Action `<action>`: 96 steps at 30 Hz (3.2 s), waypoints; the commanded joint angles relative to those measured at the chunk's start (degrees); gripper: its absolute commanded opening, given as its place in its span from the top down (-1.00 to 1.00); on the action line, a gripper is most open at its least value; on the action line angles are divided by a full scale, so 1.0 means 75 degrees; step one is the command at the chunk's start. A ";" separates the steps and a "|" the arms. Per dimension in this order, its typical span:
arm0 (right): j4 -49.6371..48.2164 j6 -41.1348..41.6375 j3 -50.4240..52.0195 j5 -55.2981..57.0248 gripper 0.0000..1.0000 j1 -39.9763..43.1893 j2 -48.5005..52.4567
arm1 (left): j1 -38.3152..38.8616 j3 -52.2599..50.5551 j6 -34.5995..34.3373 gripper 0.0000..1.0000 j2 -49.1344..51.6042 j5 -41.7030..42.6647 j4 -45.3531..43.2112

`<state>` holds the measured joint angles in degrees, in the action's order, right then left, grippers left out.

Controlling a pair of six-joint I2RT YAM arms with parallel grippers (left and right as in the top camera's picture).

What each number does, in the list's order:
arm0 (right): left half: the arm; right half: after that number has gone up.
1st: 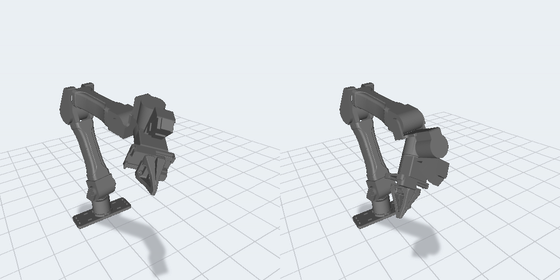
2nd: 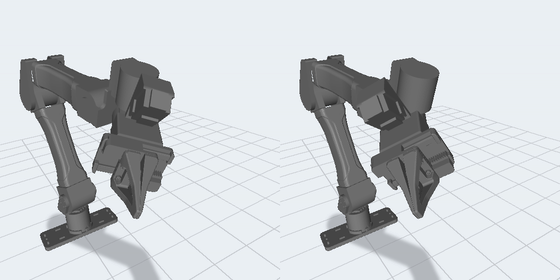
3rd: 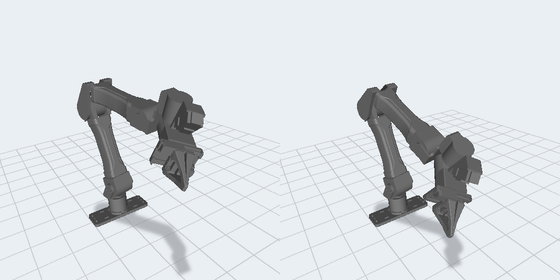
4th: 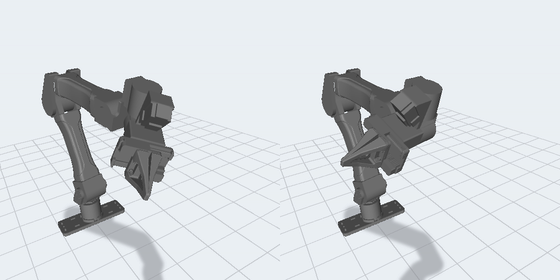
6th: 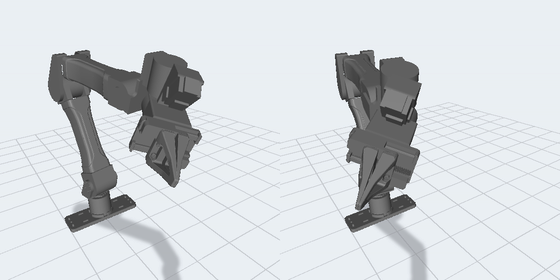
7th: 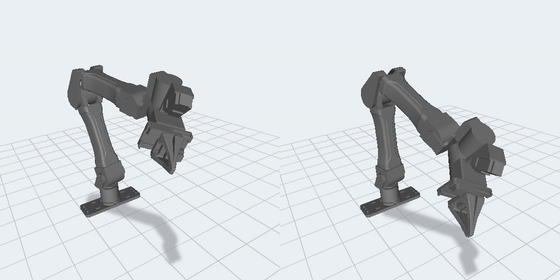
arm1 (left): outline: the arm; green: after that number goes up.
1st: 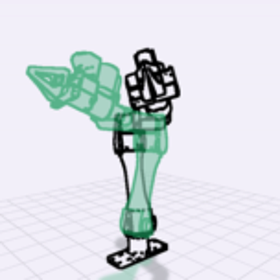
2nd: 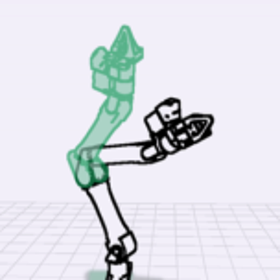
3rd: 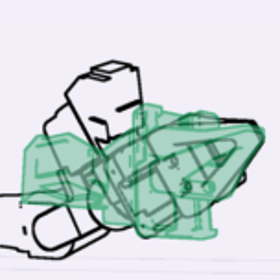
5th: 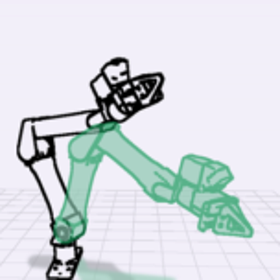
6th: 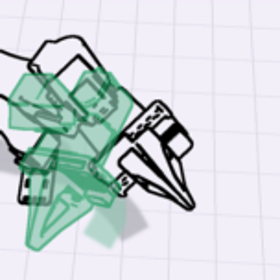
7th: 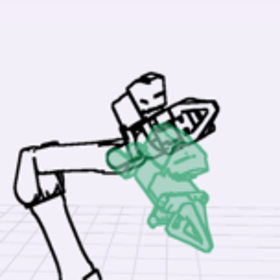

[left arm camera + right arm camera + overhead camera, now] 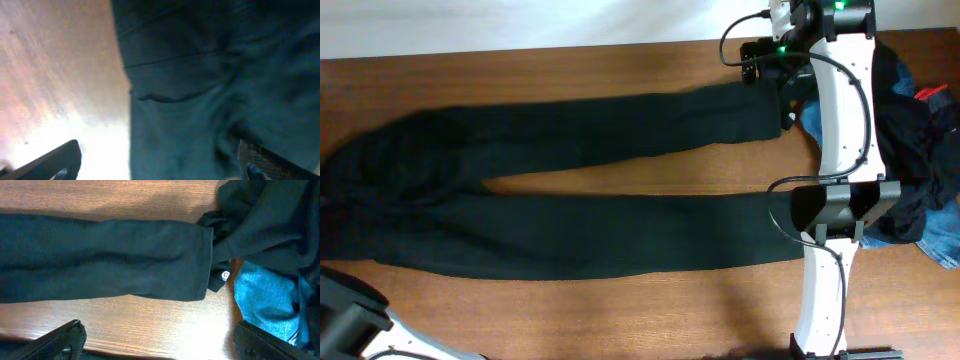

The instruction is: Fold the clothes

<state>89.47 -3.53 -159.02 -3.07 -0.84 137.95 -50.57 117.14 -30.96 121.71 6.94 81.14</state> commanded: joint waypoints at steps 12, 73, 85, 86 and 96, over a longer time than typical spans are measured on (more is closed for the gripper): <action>-0.0245 -0.0105 0.0219 -0.0105 -0.97 -0.0044 -0.0076 | 0.1256 -0.3780 0.1862 -0.99 -0.3185 -0.1046 -0.2127; 0.0481 -0.0099 0.0219 -0.0388 -0.97 -0.0551 -0.0070 | -0.0650 -0.6406 -0.0099 -0.99 -0.2407 -0.0122 -0.6522; 0.0472 -0.0099 0.0219 -0.0361 -0.97 -0.0551 -0.0070 | -0.0787 -0.6429 -0.0099 -0.85 -0.1699 -0.0297 -0.6178; 0.0472 -0.0099 0.0219 -0.0361 -0.97 -0.0551 -0.0070 | -0.0816 -0.6429 -0.0096 -0.69 -0.1699 -0.0297 -0.6304; 0.0475 -0.0099 0.0219 -0.0361 -0.98 -0.0551 -0.0070 | -0.0595 -0.6449 -0.0096 -0.17 -0.1652 -0.0242 -0.7324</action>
<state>92.99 -3.90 -157.60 -5.48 -4.56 137.95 -55.86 68.79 -31.53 108.66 5.56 27.33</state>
